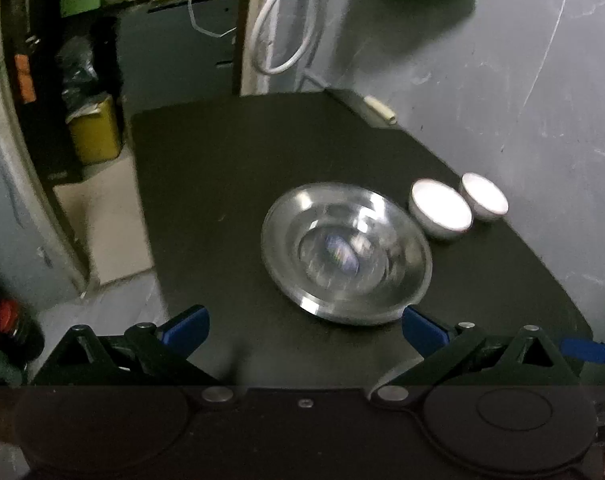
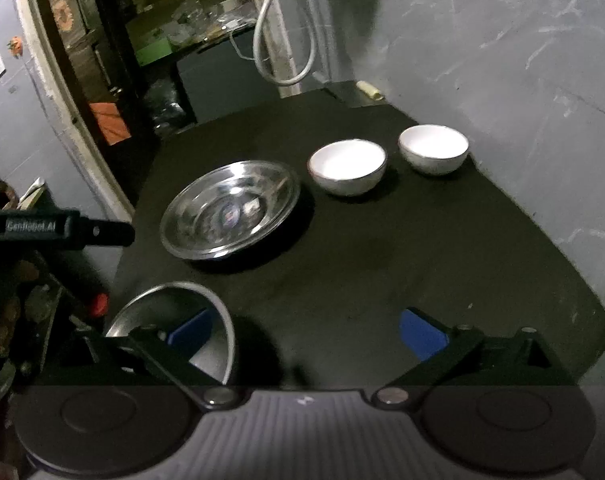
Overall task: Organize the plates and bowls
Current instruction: 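Reach the right gripper to a red-rimmed white bowl and grasp its rim, then lift the white bowl with the right gripper and carry it over the steel bowl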
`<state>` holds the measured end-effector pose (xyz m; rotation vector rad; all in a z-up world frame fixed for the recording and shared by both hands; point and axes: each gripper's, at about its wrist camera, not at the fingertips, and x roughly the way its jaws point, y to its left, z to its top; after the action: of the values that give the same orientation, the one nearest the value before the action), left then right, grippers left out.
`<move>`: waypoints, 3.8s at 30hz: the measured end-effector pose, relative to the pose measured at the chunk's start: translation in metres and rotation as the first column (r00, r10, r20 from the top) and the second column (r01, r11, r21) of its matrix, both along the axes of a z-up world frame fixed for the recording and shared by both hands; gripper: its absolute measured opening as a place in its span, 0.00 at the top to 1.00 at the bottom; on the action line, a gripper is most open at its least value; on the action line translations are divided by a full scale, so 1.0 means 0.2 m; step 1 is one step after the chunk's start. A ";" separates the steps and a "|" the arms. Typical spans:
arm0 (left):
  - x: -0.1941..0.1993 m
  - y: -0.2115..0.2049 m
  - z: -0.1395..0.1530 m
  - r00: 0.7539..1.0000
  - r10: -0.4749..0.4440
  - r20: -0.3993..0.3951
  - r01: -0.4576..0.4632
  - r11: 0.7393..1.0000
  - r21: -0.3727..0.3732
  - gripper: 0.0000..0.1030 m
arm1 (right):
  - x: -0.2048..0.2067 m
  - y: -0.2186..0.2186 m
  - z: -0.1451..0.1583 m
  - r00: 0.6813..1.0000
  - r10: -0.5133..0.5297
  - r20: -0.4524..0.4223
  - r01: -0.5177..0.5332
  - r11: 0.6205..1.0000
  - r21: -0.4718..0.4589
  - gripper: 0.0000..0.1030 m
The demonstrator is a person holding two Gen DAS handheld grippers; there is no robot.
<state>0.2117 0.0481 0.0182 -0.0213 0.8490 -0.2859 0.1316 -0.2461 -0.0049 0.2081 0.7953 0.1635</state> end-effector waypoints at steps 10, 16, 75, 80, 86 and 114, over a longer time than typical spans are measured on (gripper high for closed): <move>0.48 -0.34 0.02 0.984 -0.160 0.081 0.158 0.987 0.026 0.01 | 0.31 -0.12 -0.05 0.995 -0.094 0.013 0.094 0.995 0.015 0.00; 0.71 -0.54 -0.06 0.964 -0.256 0.071 0.251 0.965 0.080 0.01 | 0.52 -0.16 -0.09 0.991 -0.129 0.041 0.130 0.991 -0.028 0.00; 0.81 -0.77 -0.25 0.917 -0.393 -0.060 0.391 0.919 -0.043 0.89 | 0.85 -0.24 -0.23 0.977 -0.212 -0.011 0.212 0.966 0.147 0.82; 0.71 -0.74 -0.20 0.917 -0.396 -0.041 0.393 0.917 -0.059 0.89 | 0.76 -0.23 -0.18 0.974 -0.228 0.007 0.224 0.962 0.155 0.84; 0.57 -0.66 -0.11 0.925 -0.380 -0.009 0.378 0.923 -0.076 0.89 | 0.64 -0.20 -0.11 0.972 -0.235 0.025 0.228 0.960 0.164 0.89; -0.06 -0.17 0.04 0.958 -0.287 -0.008 0.283 0.946 -0.156 0.89 | 0.02 0.20 0.12 0.996 -0.081 0.046 0.075 0.990 0.120 0.89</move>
<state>0.1992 0.0138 0.0271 -0.0467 0.8590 -0.6249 0.1358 -0.2065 0.0184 0.3453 0.7264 0.1412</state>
